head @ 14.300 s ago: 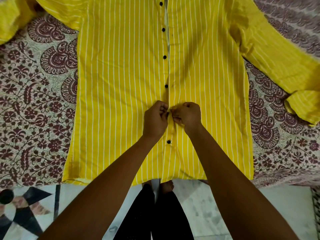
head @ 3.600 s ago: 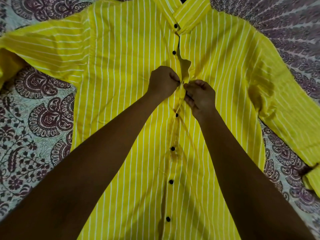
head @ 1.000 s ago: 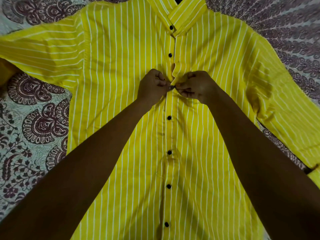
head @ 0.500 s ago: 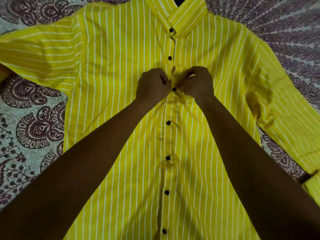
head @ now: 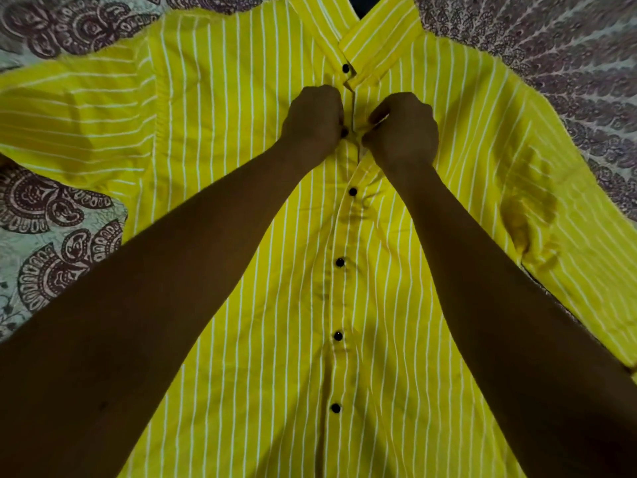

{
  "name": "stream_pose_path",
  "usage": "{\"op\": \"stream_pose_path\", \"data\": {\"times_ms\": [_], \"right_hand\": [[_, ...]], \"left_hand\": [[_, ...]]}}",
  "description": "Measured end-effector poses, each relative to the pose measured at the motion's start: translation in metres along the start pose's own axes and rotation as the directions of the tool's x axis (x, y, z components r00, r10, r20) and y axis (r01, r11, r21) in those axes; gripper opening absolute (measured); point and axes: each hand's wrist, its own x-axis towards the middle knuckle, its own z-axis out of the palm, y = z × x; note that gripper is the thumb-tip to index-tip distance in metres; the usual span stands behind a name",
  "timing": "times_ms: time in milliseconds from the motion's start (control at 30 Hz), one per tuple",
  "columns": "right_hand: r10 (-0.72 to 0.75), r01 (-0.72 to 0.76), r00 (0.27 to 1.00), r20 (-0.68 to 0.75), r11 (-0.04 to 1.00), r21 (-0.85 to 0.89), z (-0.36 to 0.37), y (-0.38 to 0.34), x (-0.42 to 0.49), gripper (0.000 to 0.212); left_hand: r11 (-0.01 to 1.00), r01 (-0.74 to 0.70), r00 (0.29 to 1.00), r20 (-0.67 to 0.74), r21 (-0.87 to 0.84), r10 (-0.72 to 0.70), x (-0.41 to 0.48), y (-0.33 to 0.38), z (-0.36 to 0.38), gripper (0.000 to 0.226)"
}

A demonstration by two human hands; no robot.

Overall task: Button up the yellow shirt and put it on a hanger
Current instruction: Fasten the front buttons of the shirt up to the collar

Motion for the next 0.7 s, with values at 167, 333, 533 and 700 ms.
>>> {"op": "stream_pose_path", "data": {"times_ms": [167,333,533,700], "right_hand": [[0.24,-0.322,0.946,0.216,0.66,0.679,-0.01,0.003,0.009,0.026],[0.246,-0.431,0.897,0.368,0.301,0.851,-0.001,0.003,0.001,0.031],[0.243,-0.416,0.902,0.357,0.268,0.869,0.007,0.007,-0.002,0.03],[0.233,-0.303,0.945,0.231,0.35,0.886,0.013,0.01,-0.006,0.032]], "left_hand": [[0.957,0.082,0.997,0.015,-0.278,-0.081,0.001,0.002,0.006,0.005],[0.745,0.223,0.975,0.127,-0.628,-0.185,0.0,0.0,0.007,0.023],[0.731,0.181,0.983,0.106,-0.658,-0.148,-0.004,0.0,0.007,0.008],[0.769,0.105,0.993,0.025,-0.63,-0.116,-0.009,-0.001,0.013,0.013]]}}
